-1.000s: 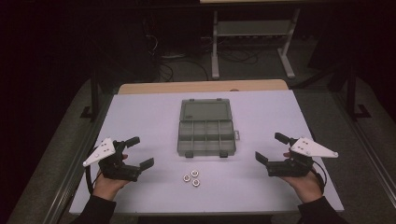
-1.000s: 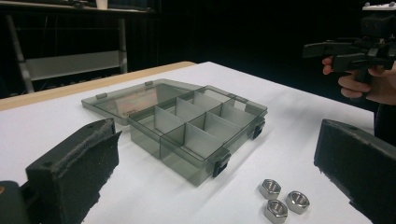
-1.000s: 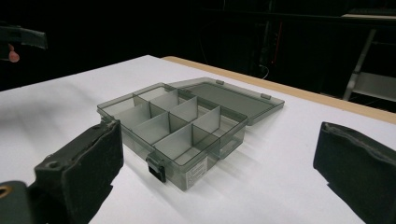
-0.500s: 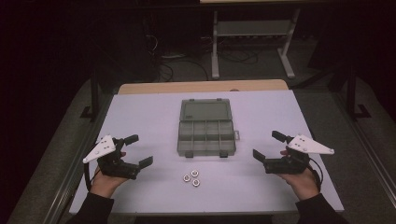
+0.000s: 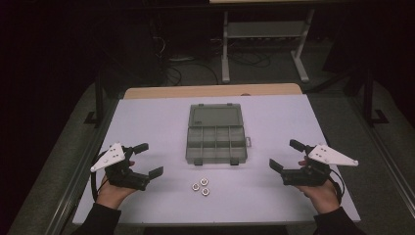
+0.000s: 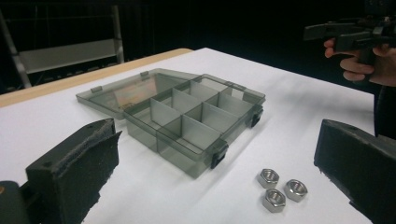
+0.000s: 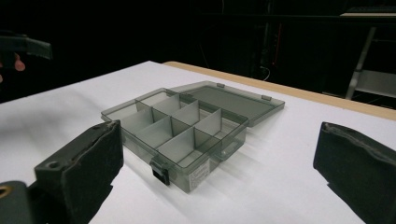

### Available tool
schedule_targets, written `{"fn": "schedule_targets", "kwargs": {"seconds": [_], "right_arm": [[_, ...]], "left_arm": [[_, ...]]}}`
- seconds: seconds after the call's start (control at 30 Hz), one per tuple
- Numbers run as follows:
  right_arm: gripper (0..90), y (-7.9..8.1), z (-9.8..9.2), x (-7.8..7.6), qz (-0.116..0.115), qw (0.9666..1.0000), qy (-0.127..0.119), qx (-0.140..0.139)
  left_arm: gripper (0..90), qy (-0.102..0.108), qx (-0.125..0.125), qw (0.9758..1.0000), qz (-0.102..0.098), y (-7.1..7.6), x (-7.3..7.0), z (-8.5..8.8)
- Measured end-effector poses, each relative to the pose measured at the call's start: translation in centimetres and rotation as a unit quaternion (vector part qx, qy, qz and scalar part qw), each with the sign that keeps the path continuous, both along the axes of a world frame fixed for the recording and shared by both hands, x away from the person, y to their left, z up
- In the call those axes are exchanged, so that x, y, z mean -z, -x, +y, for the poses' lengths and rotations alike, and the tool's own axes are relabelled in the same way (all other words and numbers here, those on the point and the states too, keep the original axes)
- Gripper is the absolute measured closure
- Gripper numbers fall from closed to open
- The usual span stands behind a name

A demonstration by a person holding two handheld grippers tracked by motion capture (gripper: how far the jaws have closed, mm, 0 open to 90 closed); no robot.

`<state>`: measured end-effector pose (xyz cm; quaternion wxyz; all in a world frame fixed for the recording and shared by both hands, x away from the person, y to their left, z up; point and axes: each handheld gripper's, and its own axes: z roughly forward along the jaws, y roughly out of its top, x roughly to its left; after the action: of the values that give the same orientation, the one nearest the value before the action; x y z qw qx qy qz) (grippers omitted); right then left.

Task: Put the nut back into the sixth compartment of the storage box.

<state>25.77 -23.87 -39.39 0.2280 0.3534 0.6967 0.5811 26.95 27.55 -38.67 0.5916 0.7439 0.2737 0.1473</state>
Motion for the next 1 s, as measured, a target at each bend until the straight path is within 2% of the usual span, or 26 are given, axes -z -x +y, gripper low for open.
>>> {"fn": "schedule_targets", "kwargs": {"seconds": [0.2,0.43,0.7,1.0], "right_arm": [[0.9,-0.2,0.6,0.0,0.003,0.9999,-0.002,-0.012],[0.9,-0.3,1.0,-0.1,0.002,0.9998,0.006,-0.020],[0.9,-0.4,1.3,0.0,0.002,0.9997,0.008,-0.023],[0.9,-0.6,1.4,0.1,0.001,0.9997,0.010,-0.022]], "left_arm": [[0.0,0.004,0.012,0.9999,0.001,-0.3,-0.3,-0.8],[0.0,-0.008,0.033,0.9994,0.007,-1.1,-0.2,-2.0],[0.0,-0.010,0.059,0.9981,0.018,-1.8,-0.1,-3.5],[0.0,-0.018,0.080,0.9963,0.026,-2.0,0.0,-4.7]]}}
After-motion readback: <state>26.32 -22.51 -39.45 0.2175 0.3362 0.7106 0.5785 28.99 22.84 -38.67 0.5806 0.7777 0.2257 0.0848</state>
